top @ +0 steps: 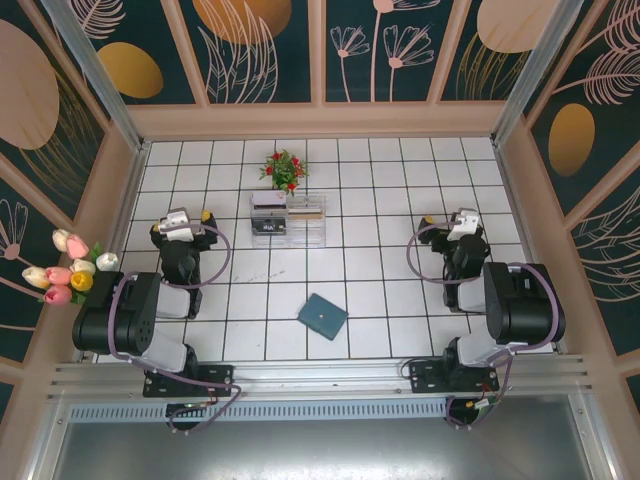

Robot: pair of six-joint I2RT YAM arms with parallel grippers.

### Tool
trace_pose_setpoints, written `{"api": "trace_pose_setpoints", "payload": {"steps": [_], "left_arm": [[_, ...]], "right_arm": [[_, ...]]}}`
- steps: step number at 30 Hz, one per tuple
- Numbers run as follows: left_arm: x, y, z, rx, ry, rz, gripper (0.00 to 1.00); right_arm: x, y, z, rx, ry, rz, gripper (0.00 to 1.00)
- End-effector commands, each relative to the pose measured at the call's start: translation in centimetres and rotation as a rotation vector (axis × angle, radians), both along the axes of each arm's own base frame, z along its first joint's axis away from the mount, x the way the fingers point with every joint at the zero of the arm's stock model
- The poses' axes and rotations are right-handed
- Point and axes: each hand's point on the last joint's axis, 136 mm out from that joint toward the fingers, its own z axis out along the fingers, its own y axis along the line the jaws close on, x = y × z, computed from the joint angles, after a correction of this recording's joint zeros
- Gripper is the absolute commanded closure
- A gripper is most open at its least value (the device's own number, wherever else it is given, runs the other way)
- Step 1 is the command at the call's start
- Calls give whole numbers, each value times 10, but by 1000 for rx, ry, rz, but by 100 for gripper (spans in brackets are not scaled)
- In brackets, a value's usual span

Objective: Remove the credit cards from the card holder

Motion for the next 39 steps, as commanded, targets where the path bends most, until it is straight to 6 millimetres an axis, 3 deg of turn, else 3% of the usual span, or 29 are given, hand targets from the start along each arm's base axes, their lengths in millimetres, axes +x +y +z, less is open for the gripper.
{"api": "trace_pose_setpoints", "payload": {"steps": [1, 27, 31, 35, 39], "left_arm": [[1, 0, 4, -15, -19, -9, 1], [-1, 0, 6, -13, -27, -7, 1], [-8, 10, 16, -32, -49, 54, 1], [-1, 12, 24, -57, 20, 73, 1], [2, 19, 47, -156, 40, 131, 1]], "right_arm": [[5, -2, 13, 9, -52, -12, 1], [4, -1, 15, 7, -55, -9, 1], [5, -6, 30, -1, -56, -51, 1], [7, -5, 54, 7, -30, -90, 1], [5, -7, 78, 119, 43, -173, 1]]}}
